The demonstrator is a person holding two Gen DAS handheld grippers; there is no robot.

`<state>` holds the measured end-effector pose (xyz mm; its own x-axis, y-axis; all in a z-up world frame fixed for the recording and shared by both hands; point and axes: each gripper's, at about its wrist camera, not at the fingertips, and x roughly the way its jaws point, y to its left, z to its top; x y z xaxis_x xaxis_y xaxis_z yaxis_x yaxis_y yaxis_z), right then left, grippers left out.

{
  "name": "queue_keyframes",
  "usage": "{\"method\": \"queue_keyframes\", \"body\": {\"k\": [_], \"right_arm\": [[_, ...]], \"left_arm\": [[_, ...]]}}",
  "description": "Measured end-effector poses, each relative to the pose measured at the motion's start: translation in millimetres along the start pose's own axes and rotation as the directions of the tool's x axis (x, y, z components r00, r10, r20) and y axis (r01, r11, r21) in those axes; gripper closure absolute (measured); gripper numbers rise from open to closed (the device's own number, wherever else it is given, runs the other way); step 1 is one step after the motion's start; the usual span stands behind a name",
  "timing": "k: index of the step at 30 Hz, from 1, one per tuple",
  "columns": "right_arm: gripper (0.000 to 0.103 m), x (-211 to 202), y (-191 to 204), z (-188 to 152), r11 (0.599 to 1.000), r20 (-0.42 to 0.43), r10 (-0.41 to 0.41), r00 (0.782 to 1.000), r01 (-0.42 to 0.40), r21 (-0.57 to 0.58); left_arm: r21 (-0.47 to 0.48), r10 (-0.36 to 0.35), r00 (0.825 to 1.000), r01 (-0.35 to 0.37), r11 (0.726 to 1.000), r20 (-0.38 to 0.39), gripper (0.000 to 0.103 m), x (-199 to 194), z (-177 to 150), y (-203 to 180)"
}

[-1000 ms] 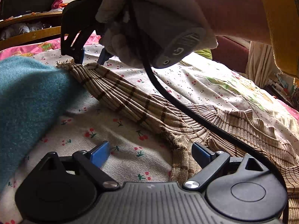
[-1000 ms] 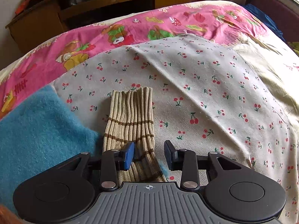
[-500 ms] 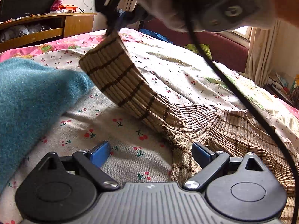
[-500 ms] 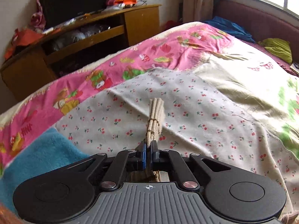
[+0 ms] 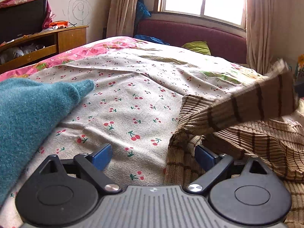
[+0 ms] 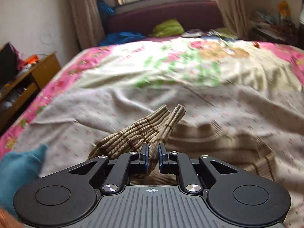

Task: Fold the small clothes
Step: 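Open the right tool to release the sleeve and withdraw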

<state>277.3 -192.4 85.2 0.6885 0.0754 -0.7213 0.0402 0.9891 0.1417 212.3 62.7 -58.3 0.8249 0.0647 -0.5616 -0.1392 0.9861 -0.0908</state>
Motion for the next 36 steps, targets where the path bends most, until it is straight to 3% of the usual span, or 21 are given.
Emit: {"method": "queue_keyframes", "body": {"k": [2,5,9,11,13,17,20,21,22,26,28,29,31,33,34,36], "right_arm": [[0.090,13.7,-43.1,-22.1,0.989,-0.102,0.003,0.995,0.013,0.150],[0.090,12.3,-77.7,-33.6,0.950,-0.111,0.032,0.993,0.005,0.312],[0.087,9.7,-80.1,-15.3,0.950,-0.053,-0.007,0.999,0.023,0.310],[0.072,19.8,-75.5,-2.9,0.957,-0.067,-0.014,0.998,0.032,0.289],[0.063,33.4,-71.5,4.6,0.960,-0.091,-0.003,0.996,0.028,0.279],[0.063,60.6,-67.5,1.2,0.959,-0.141,-0.066,0.988,0.102,0.264],[0.067,74.3,-73.8,-10.3,0.934,-0.186,-0.033,0.982,0.097,0.344],[0.074,72.9,-75.9,-11.1,0.924,-0.168,-0.022,0.985,0.084,0.373],[0.089,70.3,-78.1,-10.0,0.916,-0.150,0.000,0.989,0.060,0.397],[0.099,35.6,-78.4,8.0,0.898,-0.002,0.043,0.999,-0.038,0.438],[0.100,5.8,-76.9,12.5,0.888,0.138,0.091,0.986,-0.143,0.437],[0.100,-10.4,-75.2,12.1,0.888,0.215,0.115,0.970,-0.198,0.416],[0.101,-30.0,-72.9,7.5,0.896,0.299,0.130,0.945,-0.241,0.373],[0.100,-27.4,-80.4,-3.8,0.892,0.267,0.110,0.957,-0.213,0.398],[0.094,-19.4,-86.2,-9.7,0.889,0.226,0.102,0.969,-0.191,0.417],[0.091,-0.4,-96.6,-15.6,0.892,0.130,0.058,0.990,-0.110,0.439]], "left_arm": [[0.023,0.003,1.000,-0.003,1.000,0.008,0.000,-0.6,-2.0,-4.2],[0.045,0.004,1.000,-0.004,0.999,0.010,0.000,-0.2,-3.4,-7.5],[0.044,0.002,1.000,-0.002,0.999,0.011,0.000,-0.4,-3.1,-7.5],[0.042,0.000,1.000,-0.001,0.999,0.010,0.000,-0.5,-3.0,-6.8],[0.039,-0.003,1.000,0.002,0.999,0.010,0.000,-0.6,-2.6,-6.0],[0.029,-0.008,1.000,0.008,1.000,0.008,0.000,-0.1,-1.9,-4.3],[0.026,-0.011,1.000,0.010,1.000,0.009,0.000,0.1,-1.7,-3.9],[0.026,-0.011,1.000,0.010,1.000,0.008,0.000,0.3,-1.7,-3.9],[0.027,-0.010,1.000,0.010,1.000,0.009,0.000,0.1,-1.7,-3.9],[0.030,-0.007,1.000,0.007,1.000,0.010,0.000,0.6,-1.8,-3.9],[0.034,-0.005,1.000,0.004,0.999,0.012,0.000,0.8,-2.2,-4.4],[0.036,-0.004,1.000,0.003,0.999,0.013,0.000,0.8,-2.4,-4.9],[0.039,-0.002,1.000,0.001,0.999,0.014,0.000,0.9,-2.8,-5.4],[0.042,0.000,1.000,0.000,0.999,0.015,0.000,0.6,-3.1,-6.1],[0.042,0.000,1.000,0.000,0.999,0.015,0.000,0.5,-3.2,-6.2],[0.042,-0.002,1.000,0.001,0.999,0.017,0.000,-0.1,-3.5,-6.3]]}}
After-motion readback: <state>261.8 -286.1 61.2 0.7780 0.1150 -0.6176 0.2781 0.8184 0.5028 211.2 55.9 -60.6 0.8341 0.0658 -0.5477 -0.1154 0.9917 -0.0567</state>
